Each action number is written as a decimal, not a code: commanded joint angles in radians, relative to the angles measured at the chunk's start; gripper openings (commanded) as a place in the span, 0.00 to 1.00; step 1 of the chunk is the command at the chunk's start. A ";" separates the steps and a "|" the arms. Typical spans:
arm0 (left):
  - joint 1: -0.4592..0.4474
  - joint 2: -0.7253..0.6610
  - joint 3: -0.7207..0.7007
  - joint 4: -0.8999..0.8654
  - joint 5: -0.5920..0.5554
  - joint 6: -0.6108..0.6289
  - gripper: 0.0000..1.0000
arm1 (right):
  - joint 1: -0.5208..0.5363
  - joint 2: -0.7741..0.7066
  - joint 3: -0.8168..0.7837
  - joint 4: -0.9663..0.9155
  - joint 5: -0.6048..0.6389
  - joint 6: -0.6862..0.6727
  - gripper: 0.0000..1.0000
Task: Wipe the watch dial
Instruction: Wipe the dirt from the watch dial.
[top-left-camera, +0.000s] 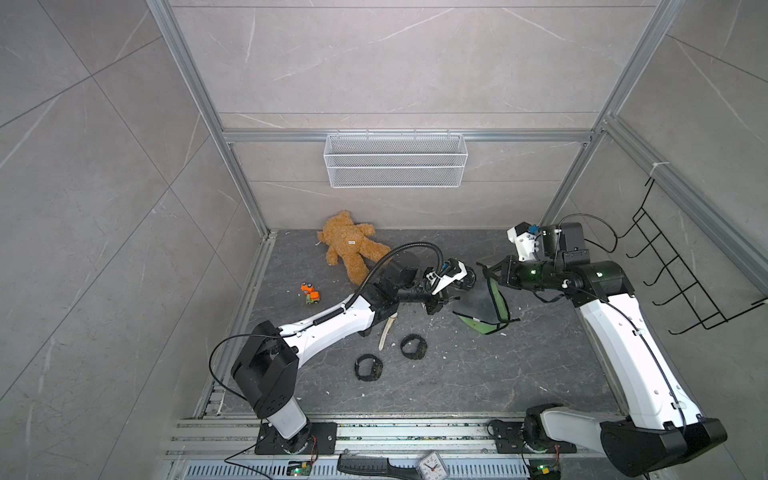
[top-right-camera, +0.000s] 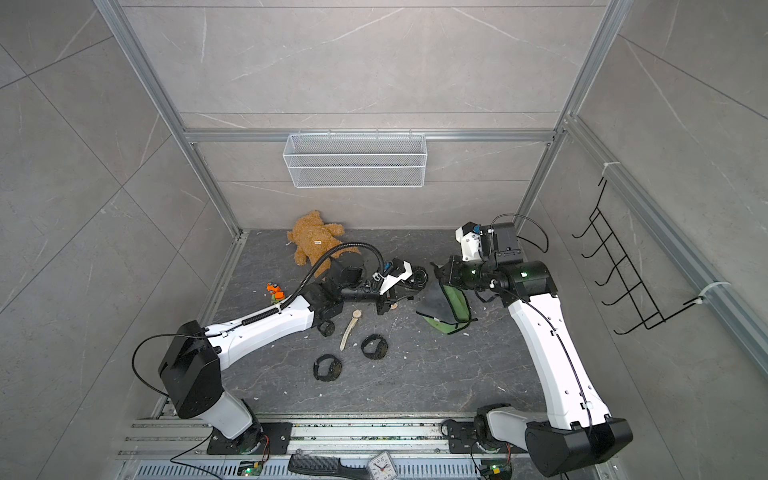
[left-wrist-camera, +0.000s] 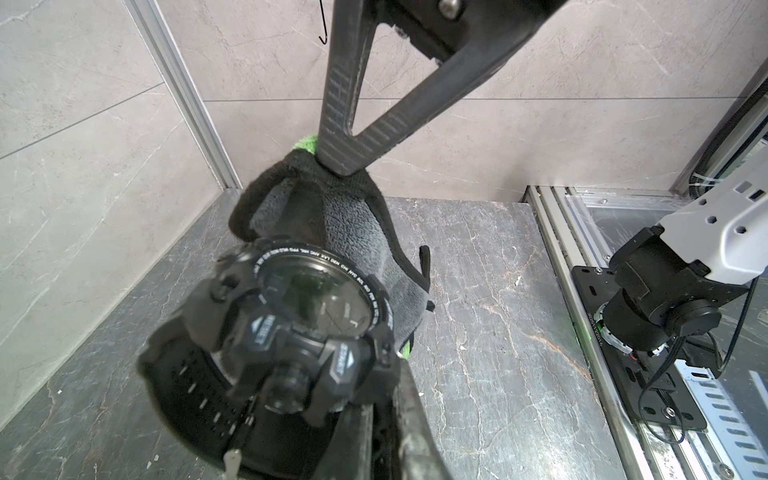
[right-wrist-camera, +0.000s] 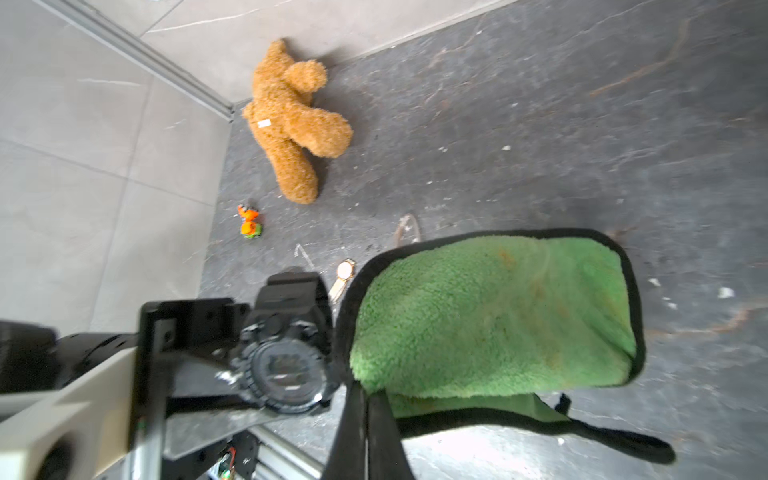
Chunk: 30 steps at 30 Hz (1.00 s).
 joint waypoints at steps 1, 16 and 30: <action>0.003 0.005 0.027 0.044 -0.002 0.027 0.00 | 0.003 -0.039 0.024 0.050 -0.139 0.024 0.00; 0.003 0.036 0.061 0.038 -0.003 0.016 0.00 | 0.050 -0.049 -0.137 0.254 -0.284 0.159 0.00; 0.003 0.067 0.108 0.029 -0.021 0.021 0.00 | 0.082 -0.027 -0.268 0.298 -0.240 0.174 0.00</action>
